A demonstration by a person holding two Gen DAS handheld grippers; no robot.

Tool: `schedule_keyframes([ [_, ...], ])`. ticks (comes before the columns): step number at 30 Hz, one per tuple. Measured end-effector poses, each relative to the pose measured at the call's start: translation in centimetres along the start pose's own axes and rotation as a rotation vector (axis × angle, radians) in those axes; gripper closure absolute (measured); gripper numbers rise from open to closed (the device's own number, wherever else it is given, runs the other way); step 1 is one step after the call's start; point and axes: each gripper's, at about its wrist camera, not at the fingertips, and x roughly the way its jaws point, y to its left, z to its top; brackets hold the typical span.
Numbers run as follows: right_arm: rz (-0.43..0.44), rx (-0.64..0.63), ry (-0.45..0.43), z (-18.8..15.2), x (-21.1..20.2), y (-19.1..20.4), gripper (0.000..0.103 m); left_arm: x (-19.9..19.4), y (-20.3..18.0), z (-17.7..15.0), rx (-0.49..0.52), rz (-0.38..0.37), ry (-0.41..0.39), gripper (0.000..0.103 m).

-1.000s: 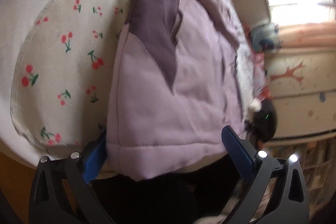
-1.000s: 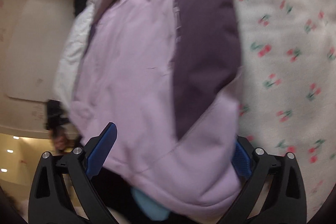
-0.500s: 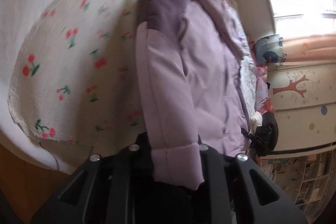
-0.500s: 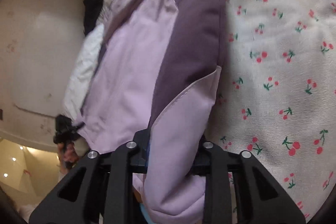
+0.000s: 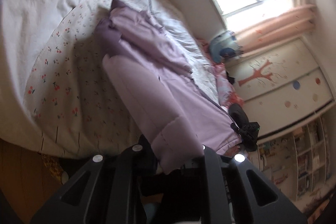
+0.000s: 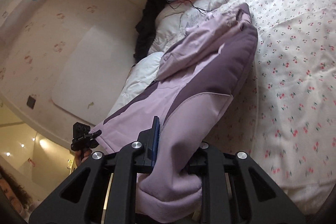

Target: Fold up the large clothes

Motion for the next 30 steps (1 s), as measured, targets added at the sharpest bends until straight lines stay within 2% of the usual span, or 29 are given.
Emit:
schedule_keyframes([
  [4, -0.032, -0.034, 0.015, -4.2, -5.0, 2.4, 0.085, -3.5, -2.0, -3.9, 0.081, -0.013, 0.029, 0.087],
  [6, -0.058, -0.029, 0.071, -6.8, -6.5, 2.2, 0.085, -4.2, -2.2, -7.1, 0.174, 0.011, 0.110, 0.085],
  [8, -0.117, 0.009, 0.192, -10.0, -6.3, 0.2, 0.080, -4.0, -1.2, -9.3, 0.203, 0.033, 0.210, 0.077],
  [10, -0.202, 0.055, 0.297, -12.6, -5.8, -2.6, 0.073, -3.4, 1.7, -11.5, 0.185, 0.121, 0.323, 0.067],
  [12, -0.273, 0.102, 0.317, -13.2, -6.1, -4.9, 0.071, -3.7, 5.0, -12.5, 0.128, 0.213, 0.397, 0.066],
  [14, -0.342, 0.105, 0.242, -11.6, -7.3, -5.5, 0.068, -5.7, 8.4, -11.7, 0.048, 0.412, 0.364, 0.064],
  [15, -0.355, 0.090, 0.191, -9.8, -7.7, -5.2, 0.067, -6.6, 9.4, -10.6, -0.003, 0.468, 0.331, 0.062],
  [17, -0.408, 0.041, 0.103, -5.9, -7.4, -4.1, 0.052, -8.1, 9.2, -7.5, -0.033, 0.501, 0.202, 0.055],
  [18, -0.425, 0.003, 0.062, -3.7, -6.6, -3.3, 0.049, -7.8, 7.9, -5.9, 0.011, 0.497, 0.146, 0.048],
  [20, -0.402, -0.064, -0.009, 0.4, -3.7, -1.9, 0.037, -6.0, 5.3, -3.3, 0.104, 0.486, 0.063, 0.037],
  [21, -0.382, -0.094, -0.028, 2.8, -1.2, -1.9, 0.033, -3.9, 3.7, -1.3, 0.149, 0.477, 0.016, 0.030],
  [24, -0.371, -0.139, -0.021, 8.0, 6.9, -2.5, 0.031, 4.8, 0.4, 4.0, 0.233, 0.458, -0.030, 0.029],
  [27, -0.462, -0.167, -0.028, 12.3, 14.6, -4.3, 0.031, 14.6, -2.2, 9.3, 0.326, 0.447, -0.046, 0.029],
  [29, -0.532, -0.160, -0.042, 13.8, 17.5, -6.0, 0.031, 20.4, -3.3, 11.9, 0.404, 0.488, -0.073, 0.029],
  [30, -0.580, -0.117, -0.032, 14.8, 19.2, -8.1, 0.031, 22.3, -3.7, 12.6, 0.433, 0.506, -0.080, 0.029],
])
